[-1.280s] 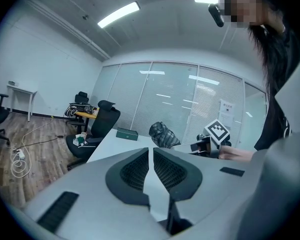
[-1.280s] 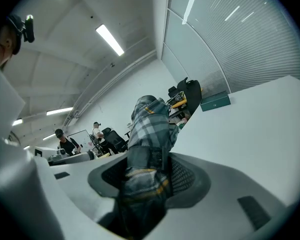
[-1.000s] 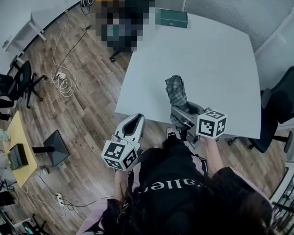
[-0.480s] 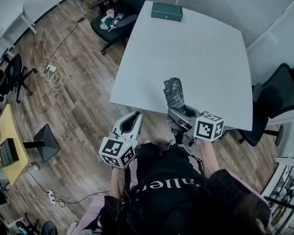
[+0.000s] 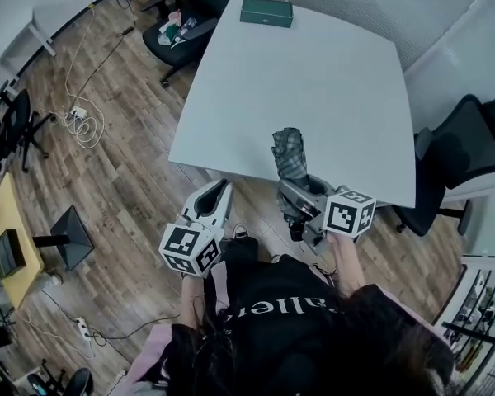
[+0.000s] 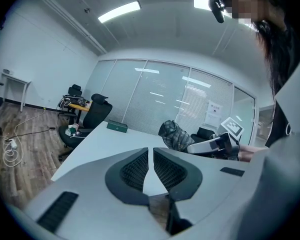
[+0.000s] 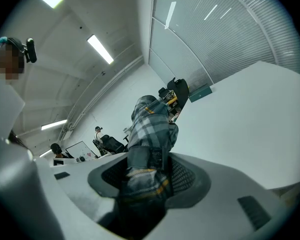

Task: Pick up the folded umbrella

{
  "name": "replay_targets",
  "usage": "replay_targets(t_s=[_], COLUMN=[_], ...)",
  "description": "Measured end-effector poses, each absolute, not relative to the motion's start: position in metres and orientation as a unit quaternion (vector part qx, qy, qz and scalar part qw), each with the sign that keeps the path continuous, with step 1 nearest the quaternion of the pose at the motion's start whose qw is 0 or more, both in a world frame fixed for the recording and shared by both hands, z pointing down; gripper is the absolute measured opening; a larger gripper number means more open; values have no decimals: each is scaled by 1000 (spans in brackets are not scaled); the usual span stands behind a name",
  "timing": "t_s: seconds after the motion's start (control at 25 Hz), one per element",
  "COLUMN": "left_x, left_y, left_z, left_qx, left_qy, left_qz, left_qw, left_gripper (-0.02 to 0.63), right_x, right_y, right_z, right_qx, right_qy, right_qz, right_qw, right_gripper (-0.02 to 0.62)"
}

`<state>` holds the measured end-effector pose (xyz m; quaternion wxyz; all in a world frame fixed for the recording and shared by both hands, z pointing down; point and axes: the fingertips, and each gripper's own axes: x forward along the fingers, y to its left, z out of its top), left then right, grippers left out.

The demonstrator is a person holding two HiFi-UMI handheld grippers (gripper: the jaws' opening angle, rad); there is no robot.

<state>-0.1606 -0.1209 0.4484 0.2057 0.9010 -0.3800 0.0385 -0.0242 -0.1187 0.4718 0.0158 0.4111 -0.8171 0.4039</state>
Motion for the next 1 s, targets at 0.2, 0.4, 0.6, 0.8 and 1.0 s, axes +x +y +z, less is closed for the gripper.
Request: replay_targets(t_s=[0.2, 0.4, 0.6, 0.8, 1.0], left_x=[-118, -72, -49, -35, -25], left_y=[-94, -56, -19, 14, 42], left_z=[443, 435, 435, 437, 438], left_qx=[910, 918, 916, 913, 911], left_qy=[-361, -342, -347, -355, -358], left_qz=[47, 57, 67, 74, 81], left_qw=[198, 192, 190, 189, 186], left_gripper=[34, 34, 34, 34, 34], right_x=[11, 45, 68, 83, 91], right_y=[-87, -53, -20, 10, 38], right_z=[471, 472, 472, 475, 478], right_qx=[423, 431, 429, 423, 418], right_qy=[-811, -808, -810, -811, -811], right_qz=[404, 401, 400, 404, 408], right_qw=[3, -3, -10, -19, -26], right_gripper=[221, 221, 221, 221, 221])
